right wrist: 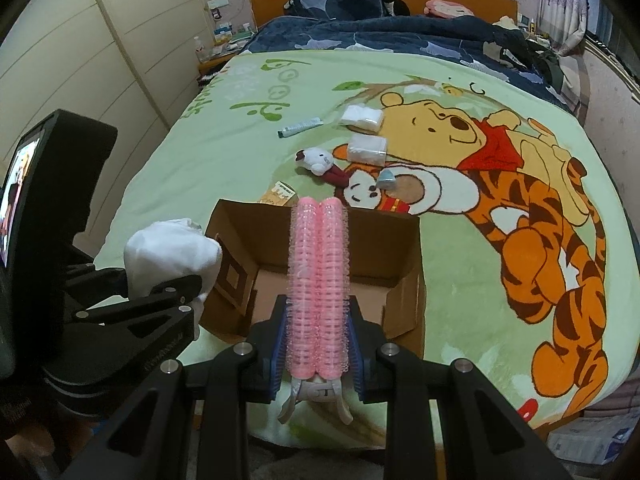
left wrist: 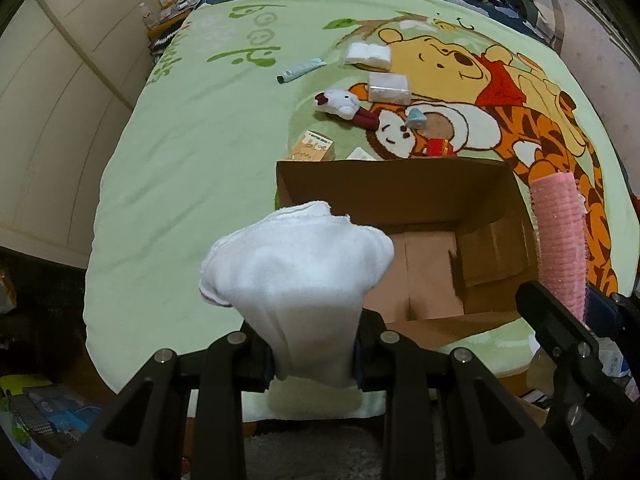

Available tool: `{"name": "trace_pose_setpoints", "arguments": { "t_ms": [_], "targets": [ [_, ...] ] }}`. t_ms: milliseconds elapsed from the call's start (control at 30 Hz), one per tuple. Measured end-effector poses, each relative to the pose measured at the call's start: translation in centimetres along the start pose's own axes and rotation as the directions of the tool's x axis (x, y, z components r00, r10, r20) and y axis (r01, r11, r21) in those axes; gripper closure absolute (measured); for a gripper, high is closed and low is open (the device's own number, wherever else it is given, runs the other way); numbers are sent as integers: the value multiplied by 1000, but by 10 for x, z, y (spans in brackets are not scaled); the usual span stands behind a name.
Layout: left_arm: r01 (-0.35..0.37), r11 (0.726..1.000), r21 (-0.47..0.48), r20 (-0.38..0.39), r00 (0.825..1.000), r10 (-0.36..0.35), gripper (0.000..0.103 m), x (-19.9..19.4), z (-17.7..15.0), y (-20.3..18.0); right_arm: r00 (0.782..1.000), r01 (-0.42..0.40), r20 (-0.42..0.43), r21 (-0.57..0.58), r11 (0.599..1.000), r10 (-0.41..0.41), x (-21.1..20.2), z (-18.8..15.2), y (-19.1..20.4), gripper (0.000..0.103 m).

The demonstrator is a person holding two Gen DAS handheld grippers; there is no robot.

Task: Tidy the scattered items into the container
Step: 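Carry the towel and roller over the cardboard box and release both, then move both tools back toward the remaining items on the blanket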

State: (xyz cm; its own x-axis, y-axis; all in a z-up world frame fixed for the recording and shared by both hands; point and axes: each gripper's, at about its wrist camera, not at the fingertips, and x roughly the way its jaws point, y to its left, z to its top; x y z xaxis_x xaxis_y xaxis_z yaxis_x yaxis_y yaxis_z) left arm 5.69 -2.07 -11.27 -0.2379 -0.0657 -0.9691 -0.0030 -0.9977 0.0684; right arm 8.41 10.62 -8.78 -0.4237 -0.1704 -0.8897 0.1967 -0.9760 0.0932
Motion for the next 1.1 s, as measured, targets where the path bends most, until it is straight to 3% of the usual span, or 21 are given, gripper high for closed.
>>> {"name": "trace_pose_setpoints", "arguments": {
  "t_ms": [333,400,467,533,667,1100],
  "targets": [
    [2,1000,9,-1,1000,-2,72,5,11,-9,1000,10,-14,4,1000,-9,11,9,-7,77],
    [-7,1000,9,0,1000,7,65,6,13,-11,1000,11,-17,5,1000,-11,13,11,-9,77],
    [-18,1000,11,5,1000,18,47,6,15,-12,1000,13,-19,5,1000,-13,16,13,-10,76],
    [-18,1000,10,11,1000,18,38,6,17,-12,999,17,-30,20,1000,-17,20,15,-14,75],
    [-11,1000,-1,9,1000,11,29,10,21,-10,999,22,-36,51,998,-20,26,18,-22,68],
    [-18,1000,0,29,999,18,27,4,24,-8,1000,-12,2,79,997,11,19,24,-23,67]
  ]
}}
